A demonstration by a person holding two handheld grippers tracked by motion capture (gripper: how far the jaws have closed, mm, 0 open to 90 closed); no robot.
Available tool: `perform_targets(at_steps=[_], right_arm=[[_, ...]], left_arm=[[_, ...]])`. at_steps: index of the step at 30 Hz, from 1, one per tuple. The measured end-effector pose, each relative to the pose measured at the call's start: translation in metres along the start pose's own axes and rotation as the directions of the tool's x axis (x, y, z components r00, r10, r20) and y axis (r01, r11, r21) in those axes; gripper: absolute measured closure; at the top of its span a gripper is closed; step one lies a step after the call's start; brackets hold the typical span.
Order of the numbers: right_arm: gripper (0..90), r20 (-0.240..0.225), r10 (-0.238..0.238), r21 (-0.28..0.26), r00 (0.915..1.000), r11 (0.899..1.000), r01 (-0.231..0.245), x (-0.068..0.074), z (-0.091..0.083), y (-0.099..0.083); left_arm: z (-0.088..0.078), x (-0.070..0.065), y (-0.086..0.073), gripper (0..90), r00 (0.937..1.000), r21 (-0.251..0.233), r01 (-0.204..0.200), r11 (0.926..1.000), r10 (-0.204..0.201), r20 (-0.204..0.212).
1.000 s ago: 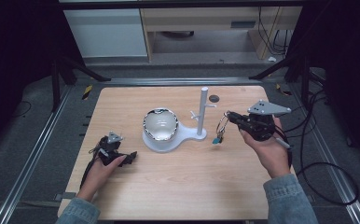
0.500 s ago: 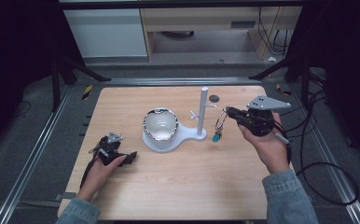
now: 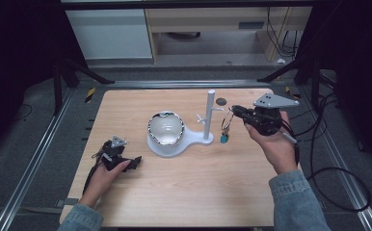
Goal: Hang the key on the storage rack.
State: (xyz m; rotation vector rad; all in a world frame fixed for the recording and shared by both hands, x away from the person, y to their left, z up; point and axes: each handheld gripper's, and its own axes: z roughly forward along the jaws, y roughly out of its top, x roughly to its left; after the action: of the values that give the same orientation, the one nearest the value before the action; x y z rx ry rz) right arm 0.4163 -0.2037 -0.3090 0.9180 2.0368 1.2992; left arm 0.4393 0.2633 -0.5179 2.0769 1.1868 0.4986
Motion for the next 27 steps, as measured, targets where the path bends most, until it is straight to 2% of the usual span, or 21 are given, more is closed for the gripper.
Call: perform_targets(at_steps=[13,27], right_arm=[[85.9,-0.007,0.002,-0.002,1.0,1.0,-0.002,0.0,0.01,0.006],[85.9,-0.007,0.019,0.001,0.9998,1.0,-0.019,-0.002,0.023,0.005]], left_arm=[[0.0,0.0,0.0,0.0,1.0,0.0,-0.001,1.0,0.001,0.0],[0.0,0.0,0.0,0.0,1.0,0.0,-0.001,1.0,0.001,0.0]])
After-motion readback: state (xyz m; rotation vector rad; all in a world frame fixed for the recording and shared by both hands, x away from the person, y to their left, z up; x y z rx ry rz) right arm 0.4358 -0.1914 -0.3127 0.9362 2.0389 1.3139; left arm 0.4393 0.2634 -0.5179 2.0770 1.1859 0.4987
